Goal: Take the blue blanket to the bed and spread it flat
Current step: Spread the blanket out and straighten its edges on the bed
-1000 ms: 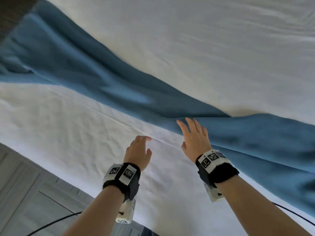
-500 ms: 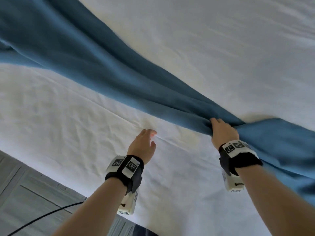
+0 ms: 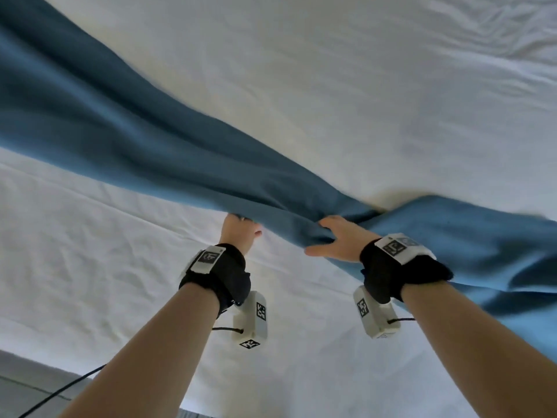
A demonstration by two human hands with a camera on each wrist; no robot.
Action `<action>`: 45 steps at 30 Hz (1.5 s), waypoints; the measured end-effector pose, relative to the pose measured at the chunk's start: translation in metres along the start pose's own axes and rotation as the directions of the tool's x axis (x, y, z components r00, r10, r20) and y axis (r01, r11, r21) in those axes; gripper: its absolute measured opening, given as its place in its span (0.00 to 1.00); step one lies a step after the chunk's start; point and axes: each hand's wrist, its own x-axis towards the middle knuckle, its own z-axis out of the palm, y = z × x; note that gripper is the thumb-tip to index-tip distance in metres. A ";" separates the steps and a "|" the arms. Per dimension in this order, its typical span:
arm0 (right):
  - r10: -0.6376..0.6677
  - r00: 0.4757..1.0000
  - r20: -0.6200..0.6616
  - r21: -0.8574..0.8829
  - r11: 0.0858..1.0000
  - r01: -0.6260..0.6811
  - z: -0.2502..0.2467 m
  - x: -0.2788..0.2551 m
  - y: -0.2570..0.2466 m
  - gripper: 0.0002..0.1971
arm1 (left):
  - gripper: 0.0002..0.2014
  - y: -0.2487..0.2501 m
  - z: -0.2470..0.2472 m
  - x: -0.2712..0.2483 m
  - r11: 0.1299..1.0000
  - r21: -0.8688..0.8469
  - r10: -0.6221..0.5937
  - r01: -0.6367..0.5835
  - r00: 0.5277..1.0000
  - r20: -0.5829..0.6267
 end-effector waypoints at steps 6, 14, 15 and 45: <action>0.106 0.921 -0.374 0.048 0.994 -0.095 -0.024 0.024 0.013 0.32 | 0.19 -0.003 0.022 0.002 0.959 -0.282 -0.034 0.015 0.997 -0.064; 0.149 0.922 -0.357 0.090 0.988 -0.125 -0.023 0.032 0.027 0.34 | 0.15 0.001 0.030 0.009 0.932 -0.359 -0.099 0.047 0.987 -0.128; 0.143 0.917 -0.373 0.113 0.988 -0.108 -0.025 0.032 0.030 0.31 | 0.12 0.000 0.029 0.009 0.935 -0.349 -0.119 0.066 0.984 -0.132; -0.385 0.911 -0.148 -0.526 0.811 0.257 0.107 -0.011 -0.050 0.31 | 0.19 -0.048 -0.080 -0.014 0.961 0.262 0.194 -0.086 0.886 -0.422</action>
